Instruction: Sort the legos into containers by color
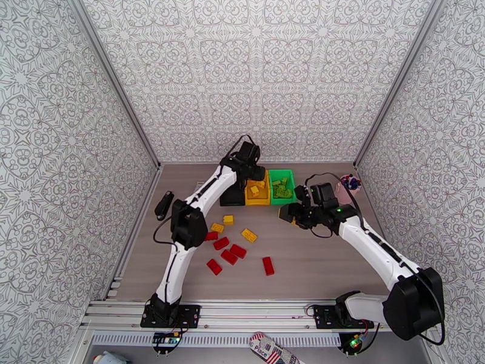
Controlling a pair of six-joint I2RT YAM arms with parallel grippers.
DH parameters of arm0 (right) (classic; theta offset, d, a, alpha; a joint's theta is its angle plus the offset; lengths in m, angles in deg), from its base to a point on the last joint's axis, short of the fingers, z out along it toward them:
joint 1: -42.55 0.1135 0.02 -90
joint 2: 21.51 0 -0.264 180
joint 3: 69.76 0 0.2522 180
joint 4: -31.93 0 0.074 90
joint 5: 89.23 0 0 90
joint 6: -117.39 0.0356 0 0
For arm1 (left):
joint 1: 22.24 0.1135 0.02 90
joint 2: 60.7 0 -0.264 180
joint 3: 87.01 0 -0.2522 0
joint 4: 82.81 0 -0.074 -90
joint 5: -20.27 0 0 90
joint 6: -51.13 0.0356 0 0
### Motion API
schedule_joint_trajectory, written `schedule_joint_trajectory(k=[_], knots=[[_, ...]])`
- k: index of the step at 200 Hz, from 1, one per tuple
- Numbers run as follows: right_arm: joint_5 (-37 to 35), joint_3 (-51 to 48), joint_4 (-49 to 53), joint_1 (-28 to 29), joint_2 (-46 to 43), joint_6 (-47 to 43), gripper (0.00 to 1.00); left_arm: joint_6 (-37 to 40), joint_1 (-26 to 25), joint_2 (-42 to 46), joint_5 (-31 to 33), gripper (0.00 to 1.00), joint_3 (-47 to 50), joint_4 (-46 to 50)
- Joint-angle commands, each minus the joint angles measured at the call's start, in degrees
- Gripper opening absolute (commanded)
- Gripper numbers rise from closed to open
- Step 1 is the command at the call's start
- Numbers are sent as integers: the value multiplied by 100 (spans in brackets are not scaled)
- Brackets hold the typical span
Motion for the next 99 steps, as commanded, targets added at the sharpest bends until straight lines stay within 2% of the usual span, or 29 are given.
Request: schedule_joint_trajectory(k=[1, 34, 73, 99], knots=[[43, 17, 15, -32, -50, 31, 62, -47, -72, -24, -77, 70, -154, 387], [-23, -223, 36, -35, -193, -69, 65, 68, -292, 729, 277, 75, 775, 115], [-40, -390, 97, -17, -351, -210, 67, 19, -541, 2005, 494, 82, 2702, -475], [-61, -435, 224, 39, -438, -337, 68, -242, -606, 2625, 400, 84, 3761, -682]])
